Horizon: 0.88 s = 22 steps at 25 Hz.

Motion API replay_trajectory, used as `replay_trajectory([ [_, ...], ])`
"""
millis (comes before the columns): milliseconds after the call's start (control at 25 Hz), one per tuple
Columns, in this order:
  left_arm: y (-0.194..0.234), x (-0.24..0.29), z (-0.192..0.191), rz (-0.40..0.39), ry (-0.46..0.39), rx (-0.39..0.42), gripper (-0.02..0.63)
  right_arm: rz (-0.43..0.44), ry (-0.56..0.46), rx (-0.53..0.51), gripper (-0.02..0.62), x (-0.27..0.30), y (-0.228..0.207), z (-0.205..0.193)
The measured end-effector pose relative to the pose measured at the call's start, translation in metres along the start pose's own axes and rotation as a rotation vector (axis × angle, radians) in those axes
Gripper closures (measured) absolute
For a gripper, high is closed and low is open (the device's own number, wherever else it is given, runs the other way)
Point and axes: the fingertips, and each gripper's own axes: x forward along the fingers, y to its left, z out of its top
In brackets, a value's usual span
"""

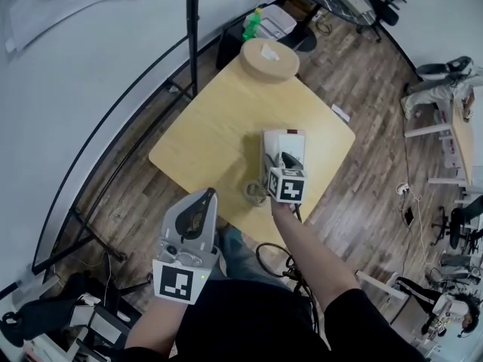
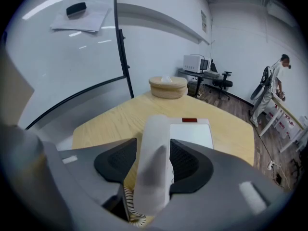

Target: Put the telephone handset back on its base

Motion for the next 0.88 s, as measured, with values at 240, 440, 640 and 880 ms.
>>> replay_trajectory([
  [240,0.007,0.001,0.024,0.003,-0.018,0.012,0.606,0.137,-0.291,-0.093,0.376,-0.121,0.017,0.062],
  [440,0.003,0.006,0.061,-0.021,-0.04,0.023,0.606,0.263,-0.489,-0.26,0.425,-0.236,0.048,0.1],
  [640,-0.014,0.013,0.092,-0.063,-0.066,0.046,0.606,0.256,-0.606,-0.274,0.557,-0.299,0.048,0.115],
  [880,-0.037,0.022,0.124,-0.112,-0.131,0.078,0.606,0.192,-0.671,-0.233,0.587,-0.331,0.035,0.115],
])
